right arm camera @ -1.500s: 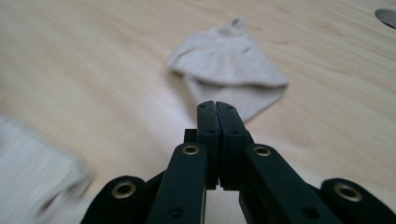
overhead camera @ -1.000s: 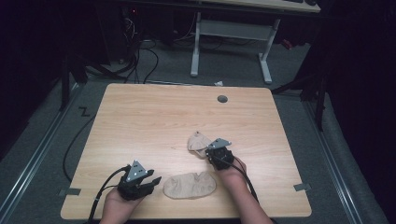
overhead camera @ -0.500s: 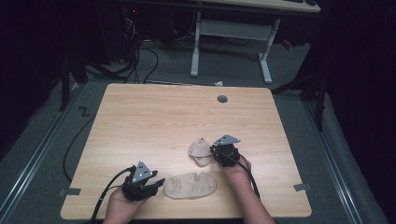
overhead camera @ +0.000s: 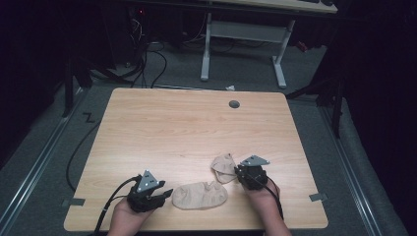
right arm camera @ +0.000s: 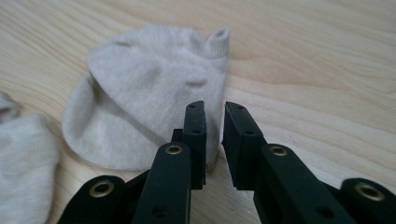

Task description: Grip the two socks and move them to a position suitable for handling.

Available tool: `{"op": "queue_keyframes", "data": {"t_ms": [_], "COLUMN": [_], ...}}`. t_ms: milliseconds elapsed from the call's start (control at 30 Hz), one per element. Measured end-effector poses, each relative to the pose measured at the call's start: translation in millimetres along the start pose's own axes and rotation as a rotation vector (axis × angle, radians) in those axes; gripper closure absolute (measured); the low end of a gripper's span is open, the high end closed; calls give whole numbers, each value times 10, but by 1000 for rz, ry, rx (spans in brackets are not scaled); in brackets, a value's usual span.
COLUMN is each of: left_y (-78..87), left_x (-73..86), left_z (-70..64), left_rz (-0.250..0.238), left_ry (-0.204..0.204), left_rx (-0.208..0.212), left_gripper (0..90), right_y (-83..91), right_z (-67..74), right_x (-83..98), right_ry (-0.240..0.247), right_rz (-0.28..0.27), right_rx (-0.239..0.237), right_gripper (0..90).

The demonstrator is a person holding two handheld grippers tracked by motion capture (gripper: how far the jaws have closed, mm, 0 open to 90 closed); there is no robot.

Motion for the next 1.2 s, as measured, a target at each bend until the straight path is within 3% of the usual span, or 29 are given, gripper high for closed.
{"op": "queue_keyframes", "data": {"t_ms": [33, 133, 167, 267, 500, 600, 700, 933, 1200], "left_y": [0, -34, -34, -80, -72, -56, -51, -53, -49], "left_x": [-6, -20, -20, -17, -16, -5, 3, 6, -8], "left_z": [-5, -24, -24, -20, -24, -27, -24, -20, -26], "left_rz": [-2, 0, 0, 12, 11, 11, 12, 13, 8], "left_ry": [-1, -10, -10, -11, -16, -14, -11, -9, -11], "left_rx": [1, 5, 5, 12, 10, 11, 12, 14, 17], "left_gripper": [559, 559, 559, 559, 560, 559, 559, 560, 561], "right_y": [77, 158, 158, 133, -100, -231, -282, -272, -87], "right_z": [-10, 58, 58, 247, 464, 556, 565, 501, 424], "right_x": [-79, -217, -217, -338, -459, -460, -438, -433, -535], "right_ry": [-8, 9, 9, 60, 100, 128, 160, 138, 113], "right_rz": [-49, -105, -105, -126, -93, -47, -22, -18, -105], "right_rx": [5, -10, -10, -50, -95, -103, -80, -69, -53], "right_gripper": [781, 754, 754, 722, 651, 630, 656, 868, 881]}}
Point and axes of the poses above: each handheld gripper's, and its own axes: y roughly backward along the jaws, x roughly out of its underside, z roughly to its left, the point moved 10 cm from there along -y, roughly forward along the jaws, and after that the axes turned 7 degrees about y, right-handed, at the moved point
